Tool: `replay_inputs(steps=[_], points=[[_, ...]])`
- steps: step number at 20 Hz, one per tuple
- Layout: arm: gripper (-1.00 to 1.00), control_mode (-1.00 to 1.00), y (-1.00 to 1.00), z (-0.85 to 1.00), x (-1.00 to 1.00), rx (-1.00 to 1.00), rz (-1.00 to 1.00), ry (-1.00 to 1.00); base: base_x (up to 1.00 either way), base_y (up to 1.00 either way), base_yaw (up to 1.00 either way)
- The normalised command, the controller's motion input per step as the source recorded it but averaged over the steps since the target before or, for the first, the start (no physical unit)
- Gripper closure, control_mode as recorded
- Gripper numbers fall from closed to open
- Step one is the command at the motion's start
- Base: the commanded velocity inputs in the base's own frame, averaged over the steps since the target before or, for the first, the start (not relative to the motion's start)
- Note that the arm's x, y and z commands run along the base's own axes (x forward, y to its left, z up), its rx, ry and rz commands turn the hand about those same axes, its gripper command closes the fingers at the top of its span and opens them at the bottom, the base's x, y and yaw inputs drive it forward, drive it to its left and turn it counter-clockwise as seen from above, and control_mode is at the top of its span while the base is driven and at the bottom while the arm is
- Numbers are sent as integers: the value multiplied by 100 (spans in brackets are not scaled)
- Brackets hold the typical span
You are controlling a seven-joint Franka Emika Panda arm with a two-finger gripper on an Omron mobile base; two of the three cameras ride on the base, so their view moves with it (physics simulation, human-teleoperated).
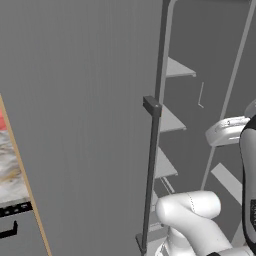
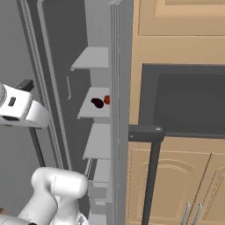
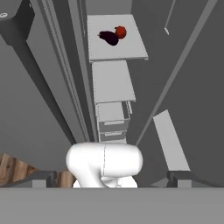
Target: Take the eggplant, cucumber, and bell pepper from the freezer and place them in the bowl on the counter.
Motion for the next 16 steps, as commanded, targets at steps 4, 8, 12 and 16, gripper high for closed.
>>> replay_inputs(steps=[4,8,12,16], points=[[-100,100,0,0,0,0,0,0,0,0,0],[-100,-100,0,0,9,0,0,0,0,0,0],[-100,-100,-2,-1,46,0,2,0,0,0,0],[-100,-100,-14,-14,59,1,7,0,0,0,0]])
